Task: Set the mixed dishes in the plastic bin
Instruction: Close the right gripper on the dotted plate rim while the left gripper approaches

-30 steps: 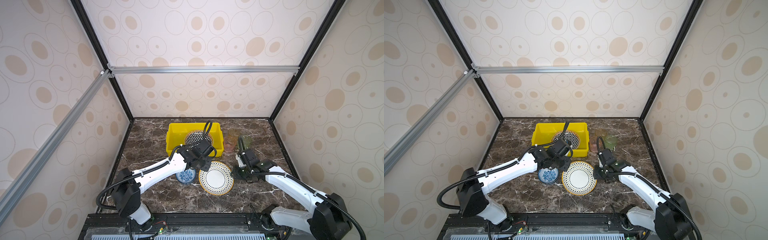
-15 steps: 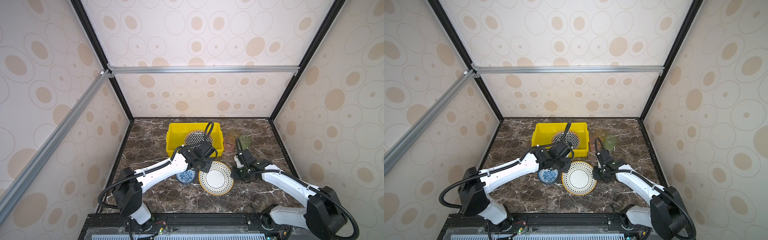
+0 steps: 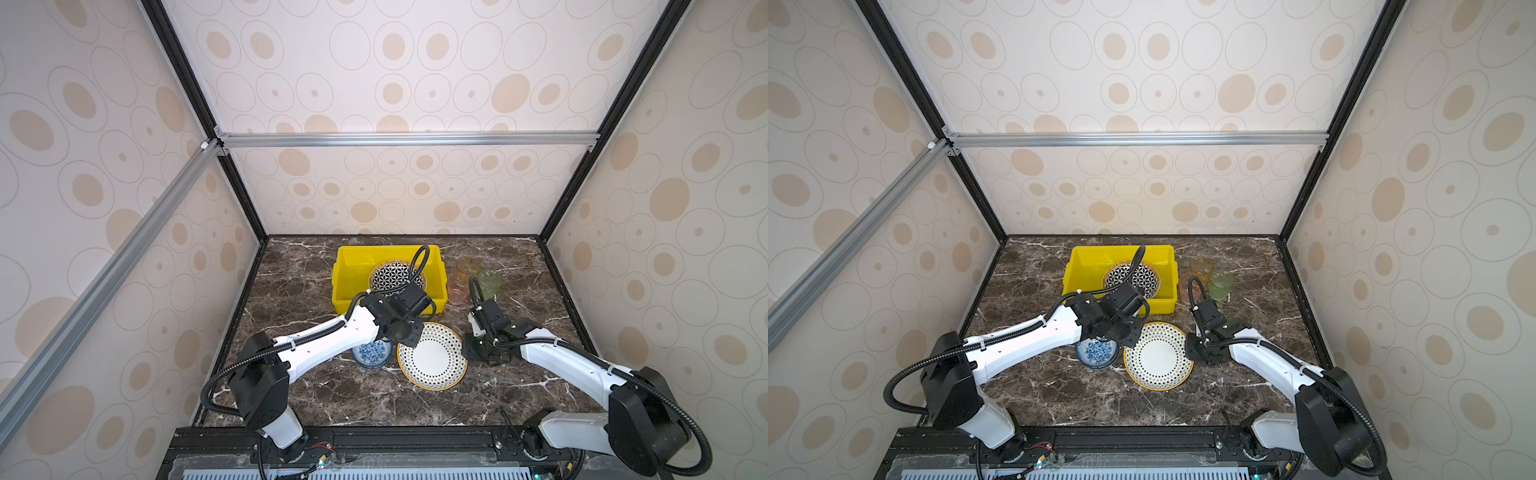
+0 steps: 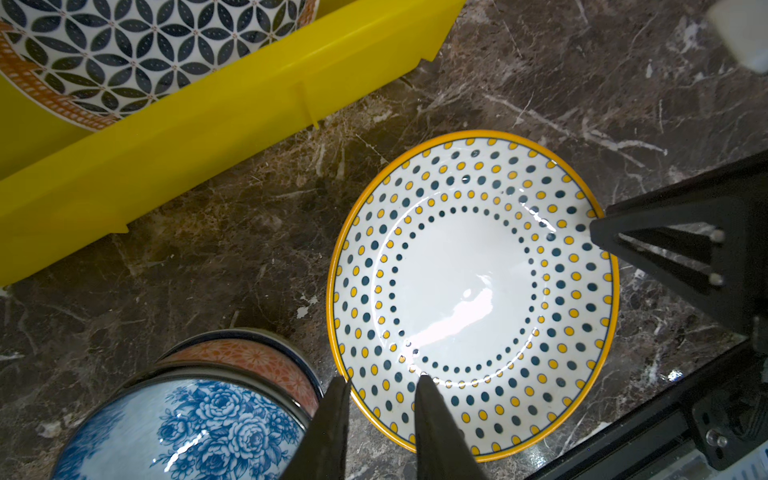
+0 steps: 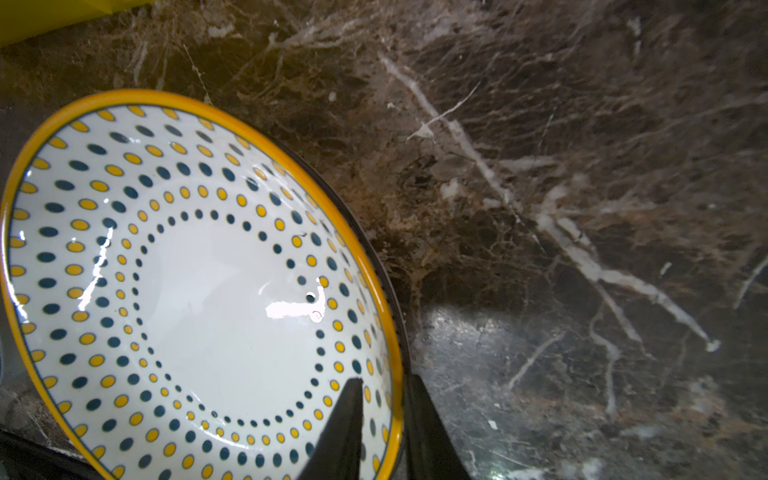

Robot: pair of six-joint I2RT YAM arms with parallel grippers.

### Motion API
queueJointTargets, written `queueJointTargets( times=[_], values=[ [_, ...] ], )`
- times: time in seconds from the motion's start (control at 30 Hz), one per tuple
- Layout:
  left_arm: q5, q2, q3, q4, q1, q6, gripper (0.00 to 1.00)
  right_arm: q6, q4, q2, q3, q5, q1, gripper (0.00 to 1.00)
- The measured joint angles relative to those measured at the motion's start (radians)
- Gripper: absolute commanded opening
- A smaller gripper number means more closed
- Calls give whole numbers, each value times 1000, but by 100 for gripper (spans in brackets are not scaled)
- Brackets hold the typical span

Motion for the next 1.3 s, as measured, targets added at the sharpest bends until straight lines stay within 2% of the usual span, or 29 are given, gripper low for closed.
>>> queueJointTargets(
  times=[0.97, 1.3],
  values=[
    [3, 31, 1, -36, -3, 8, 29, 0, -2, 13, 0, 31, 0, 17],
    [-8, 36, 1, -39, -3, 8, 29, -5, -5, -60, 0, 57, 6, 17]
  ],
)
